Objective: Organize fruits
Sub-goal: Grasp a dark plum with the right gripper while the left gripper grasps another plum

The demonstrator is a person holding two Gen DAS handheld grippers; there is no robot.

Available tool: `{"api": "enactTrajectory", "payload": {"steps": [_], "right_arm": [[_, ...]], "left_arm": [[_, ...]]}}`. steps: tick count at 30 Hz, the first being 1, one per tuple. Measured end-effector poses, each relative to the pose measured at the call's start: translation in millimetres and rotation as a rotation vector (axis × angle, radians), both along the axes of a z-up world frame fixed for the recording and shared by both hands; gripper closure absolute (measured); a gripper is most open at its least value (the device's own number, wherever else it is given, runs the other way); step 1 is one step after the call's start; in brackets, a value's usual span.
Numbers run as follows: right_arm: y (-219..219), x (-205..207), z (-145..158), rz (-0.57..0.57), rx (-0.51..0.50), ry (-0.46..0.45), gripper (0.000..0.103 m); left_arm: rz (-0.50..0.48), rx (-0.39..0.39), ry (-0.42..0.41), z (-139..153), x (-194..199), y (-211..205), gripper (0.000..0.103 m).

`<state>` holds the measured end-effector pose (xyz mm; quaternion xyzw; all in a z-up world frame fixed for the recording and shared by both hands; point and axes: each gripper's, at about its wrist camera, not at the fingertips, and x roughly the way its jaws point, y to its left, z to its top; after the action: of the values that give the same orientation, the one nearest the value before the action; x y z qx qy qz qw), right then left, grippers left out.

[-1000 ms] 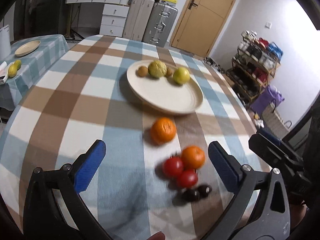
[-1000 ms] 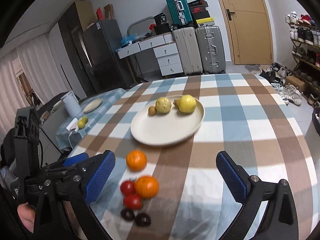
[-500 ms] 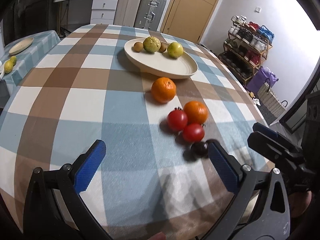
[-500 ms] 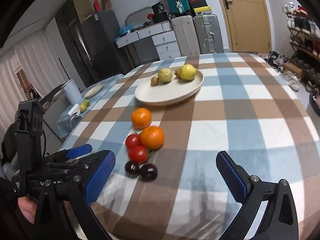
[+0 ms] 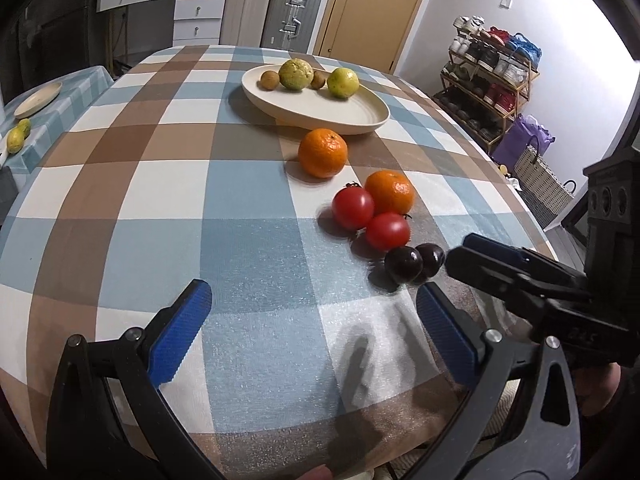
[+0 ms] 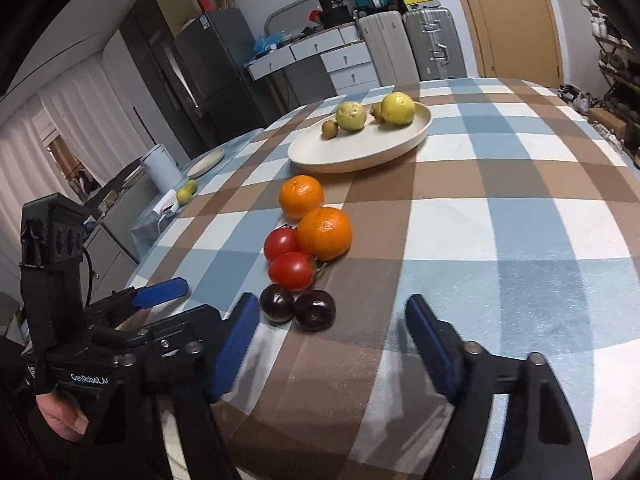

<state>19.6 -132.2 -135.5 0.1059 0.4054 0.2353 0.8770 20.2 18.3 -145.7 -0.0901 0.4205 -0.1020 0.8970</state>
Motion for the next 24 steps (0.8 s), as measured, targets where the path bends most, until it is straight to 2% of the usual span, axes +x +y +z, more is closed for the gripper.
{"api": "enactTrajectory", "payload": {"steps": [3, 5, 16, 19, 24], "right_arm": [[5, 2, -2, 0.016, -0.014, -0.001, 0.048], [7, 5, -5, 0.024, -0.019, 0.010, 0.049], [8, 7, -10, 0.047, 0.028, 0.026, 0.074], [6, 7, -11, 0.050, 0.042, 0.026, 0.078], [3, 8, -12, 0.047, 0.065, 0.029, 0.079]], "left_arm": [[-0.007, 0.001, 0.001, 0, 0, -2, 0.001], [-0.012, 0.001, 0.004, -1, 1, -3, 0.001], [-0.022, 0.015, 0.008, -2, 1, -6, 0.001], [-0.027, 0.030, 0.007, -2, 0, -8, 0.001], [-0.025, 0.033, 0.008, -1, 0, -8, 0.001]]}}
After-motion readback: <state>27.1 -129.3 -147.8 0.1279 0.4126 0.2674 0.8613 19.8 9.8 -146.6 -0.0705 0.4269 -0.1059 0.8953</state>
